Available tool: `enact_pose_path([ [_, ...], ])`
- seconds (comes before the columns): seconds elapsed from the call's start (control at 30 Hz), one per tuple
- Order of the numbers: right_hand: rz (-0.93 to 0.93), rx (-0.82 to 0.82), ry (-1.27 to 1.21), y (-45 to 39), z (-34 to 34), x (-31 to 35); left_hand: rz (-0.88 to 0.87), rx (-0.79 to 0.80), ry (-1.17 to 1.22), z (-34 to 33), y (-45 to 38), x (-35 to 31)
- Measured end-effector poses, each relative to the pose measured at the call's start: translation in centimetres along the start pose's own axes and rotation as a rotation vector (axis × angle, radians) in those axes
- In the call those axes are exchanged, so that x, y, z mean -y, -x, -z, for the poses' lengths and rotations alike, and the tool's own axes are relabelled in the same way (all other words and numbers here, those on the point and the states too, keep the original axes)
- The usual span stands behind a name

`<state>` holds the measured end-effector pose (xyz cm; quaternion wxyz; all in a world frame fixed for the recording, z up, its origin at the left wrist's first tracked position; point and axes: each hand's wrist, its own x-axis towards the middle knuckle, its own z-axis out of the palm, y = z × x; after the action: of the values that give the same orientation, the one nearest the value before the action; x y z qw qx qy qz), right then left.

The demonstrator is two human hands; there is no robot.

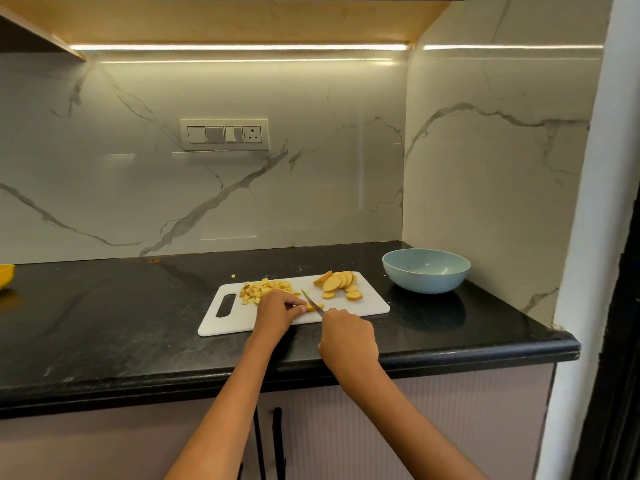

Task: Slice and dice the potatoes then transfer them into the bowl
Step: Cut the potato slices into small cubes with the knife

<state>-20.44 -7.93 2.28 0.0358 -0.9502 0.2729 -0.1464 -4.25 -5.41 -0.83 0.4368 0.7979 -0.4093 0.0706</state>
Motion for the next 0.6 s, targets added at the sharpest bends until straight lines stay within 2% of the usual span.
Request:
enact_pose_path([
  [0.17, 0.009, -0.034, 0.051, -1.1, -0.6, 1.6, -0.011, -0.002, -0.03, 0.3, 0.0, -0.4],
  [0.37, 0.042, 0.041, 0.061, -1.3, 0.8, 0.7, -0.01, -0.004, -0.069, 0.3, 0.2, -0.7],
  [0.6, 0.044, 0.035, 0.077, -1.3, 0.9, 0.6, -0.031, -0.004, -0.065, 0.5, 0.3, -0.7],
])
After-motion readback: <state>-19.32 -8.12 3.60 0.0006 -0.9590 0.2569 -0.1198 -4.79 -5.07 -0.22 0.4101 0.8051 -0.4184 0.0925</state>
